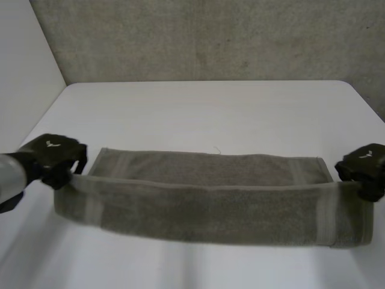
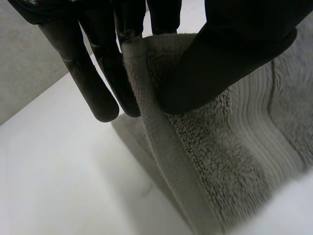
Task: Fold the towel.
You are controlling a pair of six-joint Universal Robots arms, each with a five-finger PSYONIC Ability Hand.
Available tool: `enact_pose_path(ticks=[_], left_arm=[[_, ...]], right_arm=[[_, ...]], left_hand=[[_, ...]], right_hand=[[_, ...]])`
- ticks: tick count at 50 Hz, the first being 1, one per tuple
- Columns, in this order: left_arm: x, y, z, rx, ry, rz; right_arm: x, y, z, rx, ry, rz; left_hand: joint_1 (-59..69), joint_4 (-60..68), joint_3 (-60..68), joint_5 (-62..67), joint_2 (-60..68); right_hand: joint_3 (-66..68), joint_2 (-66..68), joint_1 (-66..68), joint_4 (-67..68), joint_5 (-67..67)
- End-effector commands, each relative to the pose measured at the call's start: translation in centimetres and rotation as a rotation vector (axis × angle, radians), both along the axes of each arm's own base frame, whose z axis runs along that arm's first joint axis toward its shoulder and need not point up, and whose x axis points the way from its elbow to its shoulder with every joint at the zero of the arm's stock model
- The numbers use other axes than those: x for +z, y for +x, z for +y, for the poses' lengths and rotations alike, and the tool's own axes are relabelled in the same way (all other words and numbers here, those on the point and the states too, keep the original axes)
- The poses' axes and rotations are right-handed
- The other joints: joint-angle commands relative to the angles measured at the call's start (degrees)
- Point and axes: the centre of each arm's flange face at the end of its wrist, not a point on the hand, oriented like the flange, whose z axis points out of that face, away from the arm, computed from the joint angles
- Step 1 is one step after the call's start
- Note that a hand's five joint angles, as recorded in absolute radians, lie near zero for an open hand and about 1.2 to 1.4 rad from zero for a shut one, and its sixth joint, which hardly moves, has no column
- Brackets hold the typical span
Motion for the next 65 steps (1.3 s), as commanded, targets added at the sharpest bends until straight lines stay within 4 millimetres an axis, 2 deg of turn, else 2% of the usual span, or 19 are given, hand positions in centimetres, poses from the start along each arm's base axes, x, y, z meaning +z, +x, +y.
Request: enact_pose_path(ticks=[1, 5, 13, 20, 25, 26, 27, 28, 29, 33, 38, 40, 44, 46, 47, 49, 53, 55, 65], left_arm=[[-1.9, -2.1, -3.8, 0.028, -0.040, -0.011], [-2.9, -2.8, -6.2, 0.036, -0.065, -0.011], [-3.8, -3.6, -9.0, 0.091, -0.079, 0.021], [-4.1, -3.8, -10.6, 0.114, -0.101, 0.015], [-4.4, -4.9, -10.8, 0.087, -0.109, 0.016], [-4.5, -5.4, -10.8, 0.074, -0.110, 0.018], [-4.5, -5.4, -10.8, 0.074, -0.110, 0.018], [-4.6, -5.7, -10.6, 0.067, -0.109, 0.016], [-4.6, -5.8, -10.6, 0.064, -0.111, 0.016], [-4.4, -5.9, -10.6, 0.064, -0.115, 0.018], [-4.4, -6.2, -10.0, 0.057, -0.102, 0.024], [-4.6, -6.2, -9.4, 0.065, -0.074, 0.038], [-3.6, -5.8, -8.4, 0.078, -0.066, 0.066], [-3.4, -5.5, -7.2, 0.076, -0.052, 0.072], [-3.4, -5.5, -7.2, 0.076, -0.052, 0.072], [-3.4, -5.3, -6.3, 0.075, -0.043, 0.072], [-3.3, -5.2, -5.6, 0.077, -0.048, 0.074], [-3.0, -5.2, -5.0, 0.076, -0.063, 0.080], [-1.8, -5.4, -4.7, 0.082, -0.130, 0.129]], right_arm=[[-2.2, 2.1, -2.8, -0.028, -0.070, 0.018], [-2.8, 2.3, -4.7, -0.054, -0.159, 0.019], [-3.2, 3.5, -6.9, -0.068, -0.269, -0.037], [-3.3, 4.4, -7.5, -0.062, -0.303, -0.036], [-3.9, 5.0, -7.7, -0.050, -0.316, -0.034], [-4.3, 5.1, -7.8, -0.050, -0.316, -0.032], [-4.5, 5.2, -7.8, -0.053, -0.315, -0.028], [-4.5, 5.2, -7.8, -0.053, -0.315, -0.028], [-4.7, 5.2, -7.8, -0.060, -0.312, -0.021], [-4.5, 5.0, -7.8, -0.090, -0.319, -0.008], [-3.5, 4.6, -7.2, -0.119, -0.325, -0.029], [-2.5, 4.5, -6.1, -0.128, -0.320, -0.071], [-2.3, 4.6, -4.4, -0.103, -0.291, -0.106], [-2.8, 4.3, -2.8, -0.071, -0.244, -0.134], [-2.8, 4.3, -2.7, -0.071, -0.244, -0.134], [-3.1, 2.7, -1.6, -0.087, -0.205, -0.154], [-3.9, 1.7, -0.2, -0.098, -0.159, -0.169], [-5.1, 1.4, 1.2, -0.097, -0.106, -0.180], [-7.5, 0.1, 1.9, -0.130, -0.122, -0.178]], left_hand=[[11.9, 10.2, 10.3, 10.7, 10.3], [11.9, 10.2, 10.3, 10.7, 10.3], [11.9, 10.2, 10.3, 10.7, 10.3], [11.9, 10.2, 10.3, 10.7, 10.3], [11.9, 10.2, 10.3, 10.7, 10.3], [8.1, 6.4, 6.5, 6.9, 6.5], [8.1, 6.4, 6.5, 6.8, 6.5], [-24.6, -26.3, -26.2, -25.8, -26.2], [-55.4, -57.1, -57.0, -56.6, -57.0], [-58.1, -59.8, -59.7, -59.3, -59.7], [-58.1, -59.8, -59.7, -59.3, -59.7], [-58.1, -59.8, -59.7, -59.3, -59.7], [-57.9, -59.6, -59.5, -59.1, -59.5], [-57.2, -58.9, -58.8, -58.4, -58.8], [-57.2, -58.9, -58.8, -58.4, -58.8], [-56.4, -58.1, -58.0, -57.6, -58.0], [-56.4, -58.1, -58.0, -57.6, -58.0], [-56.2, -57.9, -57.8, -57.4, -57.8], [-56.2, -57.9, -57.8, -57.4, -57.8]], right_hand=[[11.8, 13.0, 25.3, 11.7, 13.4], [11.8, 13.0, 25.3, 11.7, 13.4], [11.8, 13.0, 25.3, 11.7, 13.4], [11.8, 13.0, 25.3, 11.7, 13.4], [11.8, 13.0, 25.3, 11.7, 13.4], [-3.9, -2.8, 9.5, -4.1, -2.4], [-38.1, -36.9, -24.6, -38.2, -36.5], [-38.4, -37.3, -25.0, -38.6, -36.8], [-58.2, -57.0, -44.7, -58.3, -56.6], [-58.2, -57.0, -44.7, -58.3, -56.6], [-58.2, -57.0, -44.7, -58.3, -56.6], [-58.2, -57.0, -44.7, -58.3, -56.6], [-58.2, -57.0, -44.7, -58.3, -56.6], [-58.2, -57.0, -44.7, -58.3, -56.6], [-58.2, -57.0, -44.7, -58.3, -56.6], [-58.2, -57.0, -44.7, -58.3, -56.6], [-58.2, -57.0, -44.7, -58.3, -56.6], [-57.3, -56.1, -43.8, -57.4, -55.7], [-38.8, -37.6, -25.3, -38.9, -37.2]])
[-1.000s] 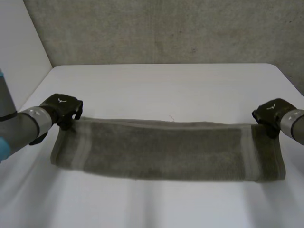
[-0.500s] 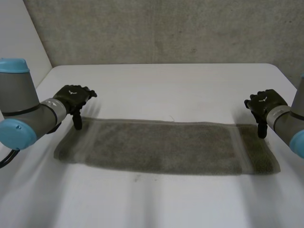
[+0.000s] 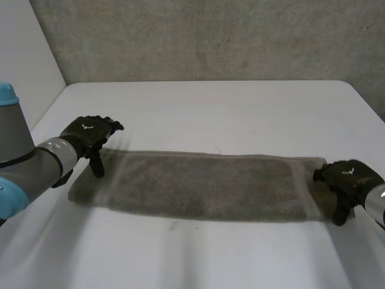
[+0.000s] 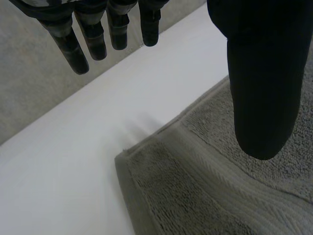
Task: Fold the towel.
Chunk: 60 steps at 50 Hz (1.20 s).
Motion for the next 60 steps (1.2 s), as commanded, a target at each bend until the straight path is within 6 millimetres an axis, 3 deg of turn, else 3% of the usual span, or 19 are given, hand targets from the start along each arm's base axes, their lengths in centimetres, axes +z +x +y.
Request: enact_pose_path(ticks=[1, 7, 9, 15, 23, 29, 31, 34, 36, 37, 39, 40, 42, 45, 47, 53, 57, 59, 60], left_arm=[[1.0, -0.1, 0.0, 0.017, -0.044, 0.057], [1.1, 0.0, -0.1, 0.035, -0.032, 0.100], [1.1, 0.0, -0.1, 0.038, -0.030, 0.105], [1.0, 0.2, 0.0, 0.043, -0.027, 0.104], [2.6, 0.4, 0.6, 0.044, -0.071, 0.115], [2.7, 0.5, 1.0, 0.044, -0.082, 0.118], [2.8, 0.5, 1.2, 0.044, -0.083, 0.118], [2.8, 0.6, 1.2, 0.044, -0.083, 0.118], [3.0, 0.6, 1.4, 0.044, -0.086, 0.119], [3.0, 0.6, 1.4, 0.044, -0.086, 0.119], [3.1, 0.6, 1.6, 0.044, -0.089, 0.119], [3.1, 0.6, 1.6, 0.044, -0.089, 0.119], [3.3, 0.7, 1.9, 0.043, -0.092, 0.120], [3.3, 0.7, 2.1, 0.043, -0.091, 0.120], [3.2, 0.8, 2.3, 0.045, -0.085, 0.118], [2.6, 0.9, 2.6, 0.046, -0.077, 0.118], [2.1, 0.6, 3.0, 0.036, -0.070, 0.117], [1.8, 0.5, 3.2, 0.033, -0.066, 0.115], [1.7, 0.4, 3.4, 0.028, -0.064, 0.115]], right_arm=[[-1.6, -0.8, 0.2, -0.022, -0.022, 0.006], [-2.0, -1.6, -0.3, -0.044, -0.045, 0.016], [-1.9, -2.1, -1.0, -0.059, -0.080, 0.022], [-1.3, -4.4, -2.6, -0.146, -0.152, 0.049], [1.9, -11.0, -5.4, -0.287, -0.308, 0.336], [3.5, -11.2, -6.2, -0.281, -0.362, 0.386], [5.4, -6.2, -5.9, -0.156, -0.451, 0.325], [6.3, -3.7, -5.4, -0.097, -0.490, 0.271], [7.6, 0.7, -3.7, 0.007, -0.538, 0.163], [7.6, 0.7, -3.7, 0.008, -0.539, 0.162], [8.5, 5.8, -1.1, 0.159, -0.583, 0.075], [8.5, 5.9, -1.1, 0.160, -0.583, 0.075], [8.0, 12.0, 2.9, 0.367, -0.609, 0.009], [7.2, 14.7, 5.0, 0.468, -0.605, -0.017], [5.3, 18.3, 9.0, 0.626, -0.575, -0.029], [1.7, 21.4, 13.1, 0.788, -0.525, -0.018], [-0.2, 22.2, 14.0, 0.828, -0.486, -0.009], [-0.9, 22.4, 14.3, 0.836, -0.468, -0.001], [-1.4, 22.4, 14.2, 0.832, -0.454, 0.008]], left_hand=[[1.7, 2.1, 2.1, 0.5, 2.0], [2.0, 2.4, 2.5, 0.9, 2.3], [2.0, 2.4, 2.5, 0.9, 2.3], [2.0, 2.4, 2.5, 0.9, 2.3], [1.9, 2.3, 2.3, 0.7, 2.2], [1.9, 2.2, 2.3, 0.7, 2.2], [1.7, 2.1, 2.1, 0.5, 2.0], [1.7, 2.1, 2.1, 0.5, 2.0], [1.7, 2.1, 2.1, 0.5, 2.0], [1.7, 2.1, 2.1, 0.5, 2.0], [1.7, 2.1, 2.1, 0.5, 2.0], [1.7, 2.1, 2.1, 0.5, 2.0], [1.7, 2.1, 2.1, 0.5, 2.0], [1.7, 2.1, 2.1, 0.5, 2.0], [1.7, 2.1, 2.1, 0.5, 2.0], [1.7, 2.1, 2.1, 0.5, 2.0], [1.9, 2.2, 2.3, 0.7, 2.2], [1.9, 2.2, 2.3, 0.7, 2.2], [1.9, 2.2, 2.3, 0.7, 2.2]], right_hand=[[14.5, 14.7, 17.3, 14.6, 14.7], [34.4, 34.6, 37.2, 34.4, 34.5], [61.6, 61.8, 64.4, 61.7, 61.8], [61.7, 62.0, 64.6, 61.8, 61.9], [61.7, 62.0, 64.6, 61.8, 61.9], [61.7, 62.0, 64.6, 61.8, 61.9], [61.7, 62.0, 64.6, 61.8, 61.9], [61.7, 62.0, 64.6, 61.8, 61.9], [61.7, 62.0, 64.6, 61.8, 61.9], [61.7, 62.0, 64.6, 61.8, 61.9], [61.7, 62.0, 64.6, 61.8, 61.9], [61.7, 62.0, 64.6, 61.8, 61.9], [61.7, 62.0, 64.6, 61.8, 61.9], [61.7, 62.0, 64.6, 61.8, 61.9], [61.7, 62.0, 64.6, 61.8, 61.9], [61.7, 62.0, 64.6, 61.8, 61.9], [61.7, 62.0, 64.6, 61.8, 61.9], [48.9, 49.1, 51.7, 48.9, 49.0], [28.7, 28.9, 31.5, 28.8, 28.9]])
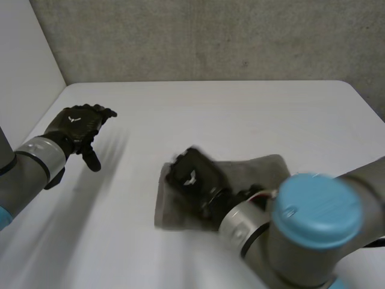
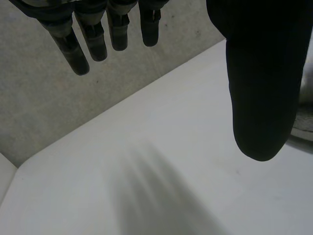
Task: Fold the towel.
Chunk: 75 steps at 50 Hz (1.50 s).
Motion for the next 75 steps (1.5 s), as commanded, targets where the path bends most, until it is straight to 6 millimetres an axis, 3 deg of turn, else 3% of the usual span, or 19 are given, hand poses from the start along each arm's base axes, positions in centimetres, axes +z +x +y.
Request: enact_pose_path(ticks=[1, 5, 7, 11, 18, 25, 31, 36, 41, 45, 47, 49, 56, 58, 65, 66, 67, 69, 75], left_arm=[[-1.0, -0.8, 1.0, -0.025, 0.014, 0.000], [-0.7, -2.0, 1.7, -0.063, 0.002, 0.015], [-0.4, -2.6, 2.0, -0.081, -0.006, 0.027], [0.9, -4.4, 2.6, -0.125, -0.043, 0.074], [2.3, -7.0, 4.0, -0.200, -0.056, 0.144], [-0.3, -9.7, 5.3, -0.238, 0.001, 0.121], [-2.5, -10.7, 6.3, -0.205, 0.042, 0.071], [-5.7, -11.7, 7.6, -0.212, 0.109, 0.018], [-6.1, -12.0, 8.3, -0.229, 0.117, 0.012], [-5.8, -12.1, 8.2, -0.228, 0.109, 0.016], [-5.6, -12.0, 8.1, -0.218, 0.100, 0.018], [-5.5, -11.9, 8.1, -0.208, 0.097, 0.016], [-3.0, -11.0, 8.1, -0.165, 0.038, 0.043], [-1.2, -10.3, 7.9, -0.139, -0.003, 0.065], [2.0, -7.0, 6.6, -0.040, -0.071, 0.100], [2.5, -6.3, 6.4, -0.022, -0.084, 0.107], [2.5, -6.3, 6.4, -0.022, -0.084, 0.107], [3.3, -5.1, 6.2, 0.008, -0.102, 0.117], [3.9, -4.0, 6.0, 0.039, -0.121, 0.127]], right_arm=[[-3.4, 1.0, 1.1, 0.033, 0.052, 0.068], [-2.6, 0.9, 0.8, 0.016, 0.050, 0.045], [-1.6, 0.7, 0.4, 0.001, 0.046, 0.018], [0.9, -1.9, -3.4, -0.150, 0.108, -0.093], [2.3, -7.1, -6.8, -0.365, 0.359, -0.215], [-0.1, -13.0, -7.9, -0.516, 0.557, -0.185], [-1.8, -15.5, -8.0, -0.574, 0.597, -0.149], [-3.3, -17.8, -8.5, -0.640, 0.599, -0.133], [-3.8, -18.8, -9.0, -0.653, 0.581, -0.146], [-3.7, -18.8, -9.3, -0.641, 0.568, -0.149], [-3.3, -18.7, -9.8, -0.636, 0.549, -0.157], [-3.1, -18.7, -10.1, -0.635, 0.541, -0.167], [-1.1, -15.9, -10.0, -0.523, 0.458, -0.166], [0.8, -12.2, -8.6, -0.387, 0.394, -0.169], [3.6, -6.3, -5.1, -0.200, 0.291, -0.174], [3.2, -4.3, -3.3, -0.129, 0.300, -0.158], [3.2, -4.3, -3.3, -0.129, 0.300, -0.158], [1.5, -0.9, 0.6, 0.009, 0.324, -0.101], [-1.6, 1.4, 3.6, 0.114, 0.340, -0.007]], left_hand=[[1.8, 1.7, 1.7, 0.7, 1.7], [1.8, 1.7, 1.7, 0.7, 1.7], [1.8, 1.7, 1.7, 0.7, 1.7], [2.0, 1.9, 1.9, 0.9, 1.9], [1.8, 1.7, 1.7, 0.7, 1.7], [2.0, 1.9, 1.9, 0.9, 1.9], [2.0, 1.9, 1.9, 0.9, 1.9], [1.8, 1.8, 1.7, 0.7, 1.7], [1.8, 1.7, 1.7, 0.7, 1.7], [1.8, 1.7, 1.7, 0.7, 1.7], [1.8, 1.7, 1.7, 0.7, 1.7], [1.8, 1.7, 1.7, 0.7, 1.7], [1.5, 1.4, 1.4, 0.4, 1.4], [1.3, 1.2, 1.2, 0.2, 1.2], [1.0, 0.9, 0.9, -0.1, 0.9], [0.8, 0.7, 0.7, -0.3, 0.7], [0.8, 0.7, 0.7, -0.3, 0.7], [0.8, 0.7, 0.7, -0.3, 0.7], [0.6, 0.6, 0.5, -0.5, 0.5]], right_hand=[[-37.5, -36.5, -23.6, -37.8, -34.6], [-58.1, -57.1, -44.2, -58.4, -55.2], [-58.1, -57.1, -44.2, -58.4, -55.2], [-58.1, -57.1, -44.2, -58.4, -55.2], [-58.1, -57.1, -44.2, -58.4, -55.2], [-58.1, -57.1, -44.2, -58.4, -55.2], [-56.3, -55.3, -42.4, -56.6, -53.4], [-35.8, -34.9, -22.0, -36.1, -33.0], [-20.0, -19.1, -6.2, -20.3, -17.2], [-11.1, -10.1, 2.8, -11.4, -8.2], [6.3, 7.3, 20.2, 6.0, 9.2], [11.9, 12.8, 25.7, 11.6, 14.7], [11.9, 12.9, 25.8, 11.6, 14.8], [11.9, 12.9, 25.8, 11.6, 14.8], [11.9, 12.9, 25.8, 11.6, 14.8], [11.9, 12.9, 25.8, 11.6, 14.8], [11.9, 12.9, 25.8, 11.6, 14.8], [11.9, 12.9, 25.8, 11.6, 14.8], [11.9, 12.9, 25.8, 11.6, 14.8]])
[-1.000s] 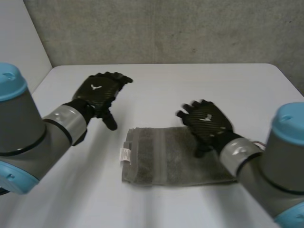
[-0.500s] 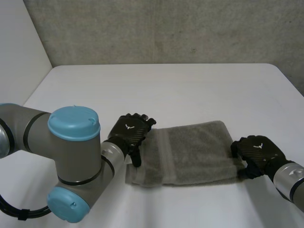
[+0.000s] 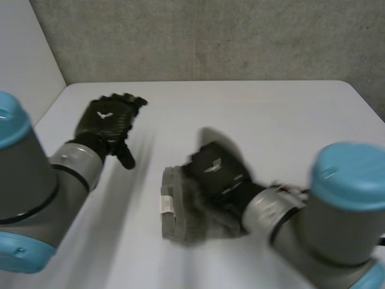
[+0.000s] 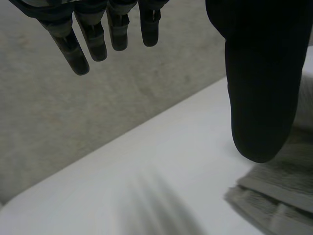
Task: Fold the towel.
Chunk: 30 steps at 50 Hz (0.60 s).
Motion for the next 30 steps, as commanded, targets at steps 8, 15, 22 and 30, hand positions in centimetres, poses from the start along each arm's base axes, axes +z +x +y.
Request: enact_pose_path(ticks=[8, 15, 22, 30], left_arm=[[0.8, 1.1, 0.1, 0.023, -0.023, 0.017], [0.6, -1.2, 0.2, -0.035, -0.035, 0.047], [-1.4, -4.4, 1.5, -0.111, 0.052, 0.088], [-7.0, -4.8, 2.6, -0.050, 0.275, 0.016]], right_arm=[[-3.2, 3.1, 3.1, 0.084, -0.006, 0.085], [0.8, -1.8, -2.5, -0.258, 0.058, -0.063], [0.6, -4.0, -3.7, -0.317, 0.288, -0.136], [-3.4, -4.2, -5.0, -0.268, 0.542, -0.052]], left_hand=[[0.8, 0.7, 0.7, -0.4, 0.7], [1.3, 1.2, 1.2, 0.1, 1.2], [2.3, 2.2, 2.2, 1.1, 2.2], [2.8, 2.7, 2.7, 1.6, 2.7]], right_hand=[[-39.1, -38.3, -22.7, -39.7, -37.1], [-57.7, -56.9, -41.3, -58.3, -55.7], [-57.7, -56.9, -41.3, -58.3, -55.7], [-57.7, -56.9, -41.3, -58.3, -55.7]])
